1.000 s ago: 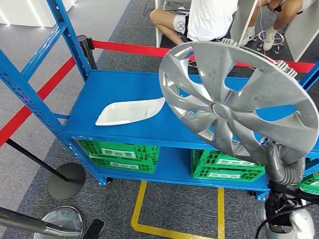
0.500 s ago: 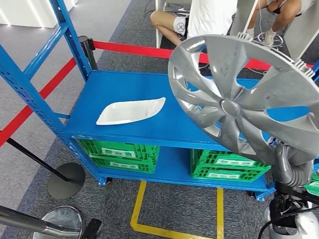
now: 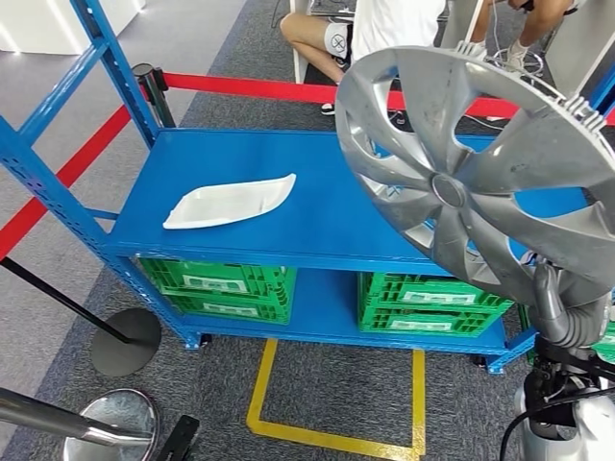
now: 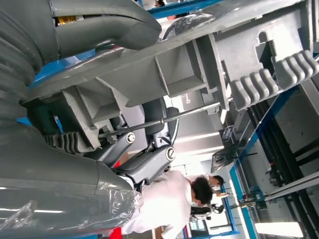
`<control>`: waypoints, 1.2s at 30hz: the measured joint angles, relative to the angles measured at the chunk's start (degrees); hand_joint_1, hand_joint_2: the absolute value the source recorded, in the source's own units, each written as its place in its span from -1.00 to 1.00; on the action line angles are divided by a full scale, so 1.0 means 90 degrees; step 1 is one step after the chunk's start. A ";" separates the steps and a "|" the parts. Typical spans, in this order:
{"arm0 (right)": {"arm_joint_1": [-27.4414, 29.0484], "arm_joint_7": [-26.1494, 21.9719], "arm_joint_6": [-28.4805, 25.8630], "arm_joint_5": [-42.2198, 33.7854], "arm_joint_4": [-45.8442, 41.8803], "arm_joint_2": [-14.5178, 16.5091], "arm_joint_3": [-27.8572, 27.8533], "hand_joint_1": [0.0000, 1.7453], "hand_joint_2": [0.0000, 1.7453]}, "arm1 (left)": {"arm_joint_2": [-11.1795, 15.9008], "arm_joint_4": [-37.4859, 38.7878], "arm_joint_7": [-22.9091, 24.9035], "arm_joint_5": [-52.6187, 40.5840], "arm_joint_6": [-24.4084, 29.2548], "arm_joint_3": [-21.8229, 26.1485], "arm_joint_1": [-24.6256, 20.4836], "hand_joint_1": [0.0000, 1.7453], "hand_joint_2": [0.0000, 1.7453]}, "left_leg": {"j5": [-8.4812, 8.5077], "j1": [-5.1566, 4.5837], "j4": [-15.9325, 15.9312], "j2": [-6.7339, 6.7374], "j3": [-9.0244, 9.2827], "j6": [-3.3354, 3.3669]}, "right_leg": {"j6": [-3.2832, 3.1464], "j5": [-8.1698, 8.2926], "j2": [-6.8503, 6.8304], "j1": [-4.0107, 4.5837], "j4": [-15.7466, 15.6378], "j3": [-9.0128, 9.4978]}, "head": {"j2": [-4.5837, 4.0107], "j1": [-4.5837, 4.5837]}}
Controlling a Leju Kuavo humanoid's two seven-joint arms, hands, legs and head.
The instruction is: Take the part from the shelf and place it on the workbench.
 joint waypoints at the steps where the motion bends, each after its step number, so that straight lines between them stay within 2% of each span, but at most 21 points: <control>1: -0.0015 -0.0004 -0.0007 0.0014 -0.0001 -0.0001 0.0000 1.00 1.00 | 0.0001 0.0000 0.0000 -0.0010 0.0001 -0.0001 -0.0008 -1.00 1.00 | 0.0127 -0.0027 -0.0423 0.0002 0.0235 0.0049 | 0.0020 0.0031 0.0001 0.0013 0.0000 -0.0023 | 0.0000 0.0004; 3: -0.0036 -0.0009 -0.0021 0.0039 -0.0002 -0.0002 -0.0001 1.00 1.00 | 0.0001 0.0000 -0.0001 -0.0025 0.0000 -0.0001 -0.0019 -1.00 1.00 | 0.0216 -0.0073 -0.0865 -0.0004 0.0444 0.0083 | 0.0086 0.0115 -0.0003 0.0012 -0.0020 -0.0056 | 0.0000 0.0003; 6: -0.0035 -0.0009 -0.0041 0.0055 -0.0001 -0.0004 -0.0001 1.00 1.00 | -0.0005 0.0000 0.0003 -0.0031 -0.0015 -0.0001 -0.0010 -1.00 1.00 | 0.0360 -0.0073 -0.0958 -0.0005 0.0368 0.0120 | 0.0205 0.0177 -0.0008 -0.0014 -0.0058 -0.0122 | 0.0000 -0.0004; 8: -0.0039 -0.0005 -0.0053 0.0063 0.0001 -0.0015 -0.0001 1.00 1.00 | -0.0004 0.0000 0.0021 -0.0028 -0.0035 0.0002 -0.0007 -1.00 1.00 | 0.0486 -0.0050 -0.1004 0.0006 0.0276 0.0187 | 0.0261 -0.0182 -0.0010 -0.0015 0.0273 -0.0265 | 0.0000 0.0012; 10: -0.0045 0.0001 -0.0063 0.0075 0.0003 -0.0025 0.0000 1.00 1.00 | -0.0003 0.0000 0.0044 -0.0027 -0.0058 0.0004 -0.0006 -1.00 1.00 | 0.0594 -0.0060 -0.1000 0.0011 0.0142 0.0229 | 0.0297 -0.0750 -0.0010 -0.0009 0.1065 -0.0477 | 0.0000 0.0026; 12: -0.0044 0.0003 -0.0065 0.0082 0.0010 -0.0027 0.0000 1.00 1.00 | -0.0008 0.0000 0.0053 -0.0027 -0.0081 0.0004 -0.0001 -1.00 1.00 | 0.0708 -0.0071 -0.0993 0.0011 -0.0005 0.0232 | 0.0317 -0.0955 -0.0010 -0.0003 0.1648 -0.0537 | 0.0000 0.0026; 14: -0.0044 0.0004 -0.0064 0.0084 0.0016 -0.0027 0.0001 1.00 1.00 | -0.0010 0.0000 0.0055 -0.0027 -0.0092 0.0007 0.0005 -1.00 1.00 | 0.0812 -0.0075 -0.0981 0.0010 -0.0140 0.0215 | 0.0312 -0.0688 -0.0011 -0.0001 0.1360 -0.0179 | 0.0000 0.0025; 15: -0.0047 0.0005 -0.0063 0.0086 0.0018 -0.0029 0.0002 1.00 1.00 | -0.0011 0.0000 0.0056 -0.0027 -0.0094 0.0008 0.0008 -1.00 1.00 | 0.0859 -0.0075 -0.0973 0.0009 -0.0196 0.0197 | 0.0304 -0.0564 -0.0011 -0.0001 0.0927 0.0126 | 0.0000 0.0026; 17: -0.0047 0.0010 -0.0058 0.0095 0.0012 -0.0032 0.0008 1.00 1.00 | -0.0012 0.0000 0.0058 -0.0033 -0.0094 0.0010 0.0012 -1.00 1.00 | 0.0954 -0.0089 -0.0957 0.0003 -0.0285 0.0142 | 0.0272 -0.0534 -0.0003 0.0014 0.0077 0.0699 | 0.0000 0.0019; 19: -0.0034 0.0014 -0.0052 0.0104 0.0003 -0.0036 0.0012 1.00 1.00 | -0.0010 0.0000 0.0061 -0.0040 -0.0095 0.0011 0.0022 -1.00 1.00 | 0.1059 -0.0100 -0.0957 -0.0002 -0.0336 0.0082 | 0.0214 -0.0599 0.0014 0.0036 -0.0222 0.0864 | 0.0000 0.0023; 20: -0.0025 0.0015 -0.0051 0.0109 0.0001 -0.0038 0.0012 1.00 1.00 | -0.0008 0.0000 0.0067 -0.0041 -0.0095 0.0012 0.0033 -1.00 1.00 | 0.1111 -0.0102 -0.0963 -0.0005 -0.0355 0.0054 | 0.0163 -0.0560 0.0017 0.0032 -0.0221 0.0811 | 0.0000 0.0023; 22: -0.0020 0.0018 -0.0049 0.0124 0.0001 -0.0041 0.0015 1.00 1.00 | 0.0005 0.0000 0.0082 -0.0041 -0.0096 0.0015 0.0052 -1.00 1.00 | 0.0980 -0.0099 -0.0870 -0.0007 -0.0441 -0.0022 | 0.0052 -0.0452 0.0002 0.0010 -0.0225 0.0710 | 0.0000 0.0012; 23: -0.0019 0.0020 -0.0047 0.0132 0.0001 -0.0043 0.0017 1.00 1.00 | 0.0012 0.0000 0.0089 -0.0042 -0.0096 0.0017 0.0056 -1.00 1.00 | 0.0751 -0.0092 -0.0659 -0.0006 -0.0528 -0.0066 | 0.0001 -0.0386 -0.0008 -0.0005 -0.0233 0.0642 | 0.0000 -0.0004; 25: -0.0016 0.0017 -0.0043 0.0152 0.0001 -0.0050 0.0020 1.00 1.00 | 0.0015 0.0000 0.0096 -0.0044 -0.0097 0.0022 0.0054 -1.00 1.00 | 0.0129 -0.0063 0.0122 -0.0002 -0.0777 -0.0140 | -0.0052 -0.0255 -0.0022 -0.0012 -0.0229 0.0484 | 0.0000 -0.0029; 26: -0.0010 0.0013 -0.0042 0.0163 0.0001 -0.0053 0.0021 1.00 1.00 | 0.0013 0.0000 0.0096 -0.0045 -0.0098 0.0024 0.0053 -1.00 1.00 | -0.0088 -0.0048 0.0548 -0.0001 -0.0884 -0.0162 | -0.0055 -0.0189 -0.0027 -0.0012 -0.0227 0.0394 | 0.0000 -0.0030; 27: -0.0004 0.0004 -0.0042 0.0177 0.0001 -0.0056 0.0021 1.00 1.00 | 0.0012 0.0000 0.0096 -0.0046 -0.0098 0.0025 0.0053 -1.00 1.00 | -0.0159 -0.0038 0.0835 -0.0001 -0.0915 -0.0172 | -0.0050 -0.0122 -0.0029 -0.0012 -0.0224 0.0305 | 0.0000 -0.0030; 29: 0.0009 -0.0030 -0.0046 0.0226 -0.0002 -0.0056 0.0022 1.00 1.00 | 0.0010 0.0000 0.0096 -0.0047 -0.0098 0.0028 0.0051 -1.00 1.00 | 0.0063 -0.0029 0.0767 -0.0001 -0.0670 -0.0159 | -0.0023 0.0003 -0.0030 -0.0012 -0.0222 0.0143 | 0.0000 -0.0032; 31: 0.0041 -0.0092 -0.0054 0.0310 -0.0040 -0.0058 0.0024 1.00 1.00 | 0.0018 0.0000 0.0096 -0.0055 -0.0097 0.0030 0.0043 -1.00 1.00 | 0.0333 -0.0037 -0.0049 -0.0002 -0.0057 -0.0106 | 0.0015 0.0111 -0.0030 -0.0007 -0.0222 0.0025 | 0.0000 -0.0031; 33: 0.0118 -0.0169 -0.0068 0.0388 -0.0131 -0.0060 0.0026 1.00 1.00 | 0.0030 0.0000 0.0096 -0.0081 -0.0097 0.0030 0.0040 -1.00 1.00 | 0.0326 -0.0058 -0.0875 -0.0012 0.0455 -0.0039 | 0.0072 0.0228 -0.0045 -0.0002 -0.0239 -0.0050 | 0.0000 -0.0026; 34: 0.0173 -0.0203 -0.0078 0.0413 -0.0177 -0.0060 0.0027 1.00 1.00 | 0.0036 0.0000 0.0096 -0.0094 -0.0097 0.0030 0.0044 -1.00 1.00 | 0.0293 -0.0075 -0.1085 -0.0018 0.0555 -0.0008 | 0.0108 0.0293 -0.0054 -0.0006 -0.0265 -0.0074 | 0.0000 -0.0024; 36: 0.0331 -0.0265 -0.0100 0.0437 -0.0262 -0.0061 0.0031 1.00 1.00 | 0.0047 0.0000 0.0096 -0.0123 -0.0097 0.0030 0.0074 -1.00 1.00 | 0.0370 -0.0081 -0.1204 -0.0016 0.0522 0.0056 | 0.0188 0.0386 -0.0057 -0.0022 -0.0328 -0.0110 | 0.0000 -0.0027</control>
